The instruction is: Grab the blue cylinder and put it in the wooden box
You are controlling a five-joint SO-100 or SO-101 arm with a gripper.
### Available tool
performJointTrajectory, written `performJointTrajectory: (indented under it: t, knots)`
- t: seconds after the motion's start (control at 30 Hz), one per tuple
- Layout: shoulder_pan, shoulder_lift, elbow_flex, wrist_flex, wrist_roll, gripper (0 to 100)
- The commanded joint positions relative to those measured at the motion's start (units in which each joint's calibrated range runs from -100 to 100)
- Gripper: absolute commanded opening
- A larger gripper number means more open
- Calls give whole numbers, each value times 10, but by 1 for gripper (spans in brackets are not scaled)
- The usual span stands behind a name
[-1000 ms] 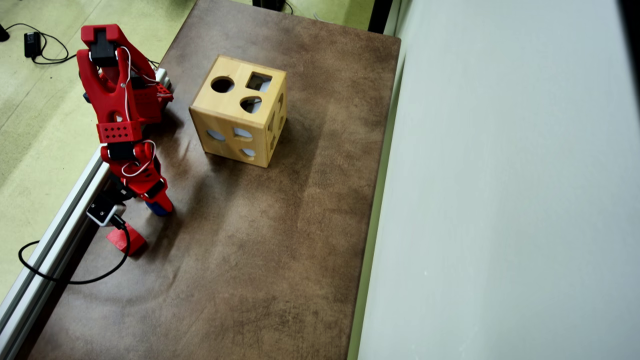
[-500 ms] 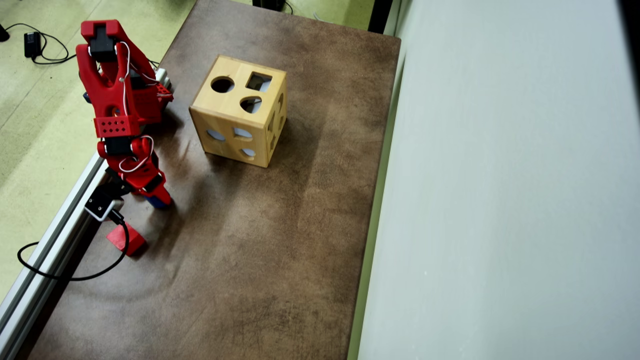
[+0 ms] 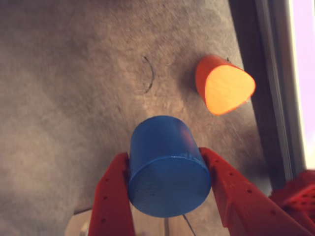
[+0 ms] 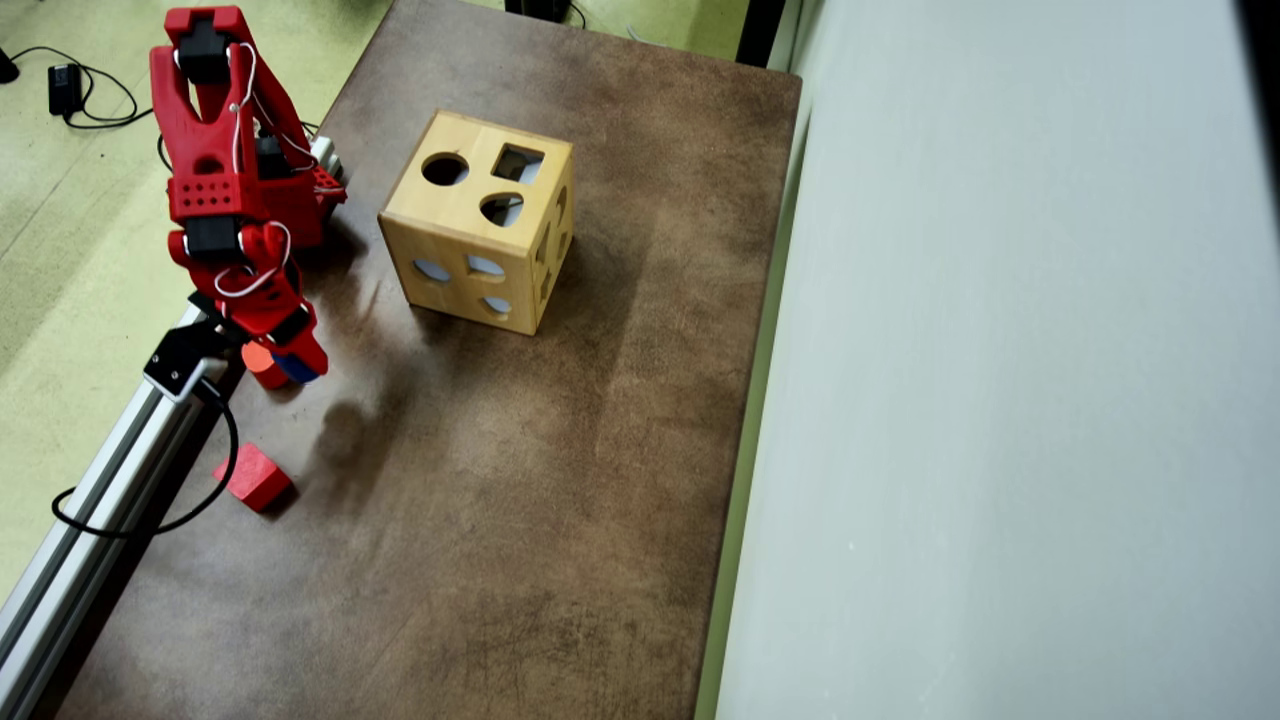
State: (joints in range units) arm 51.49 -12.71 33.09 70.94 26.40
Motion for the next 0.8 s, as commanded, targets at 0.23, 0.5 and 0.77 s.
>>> performJointTrajectory:
  t: [0.23, 0.5, 0.77]
  knots:
    - [-48, -195, -24, 122, -3, 9]
    - [-120, -188, -197, 246, -47, 9]
    - [-187, -185, -275, 274, -75, 9]
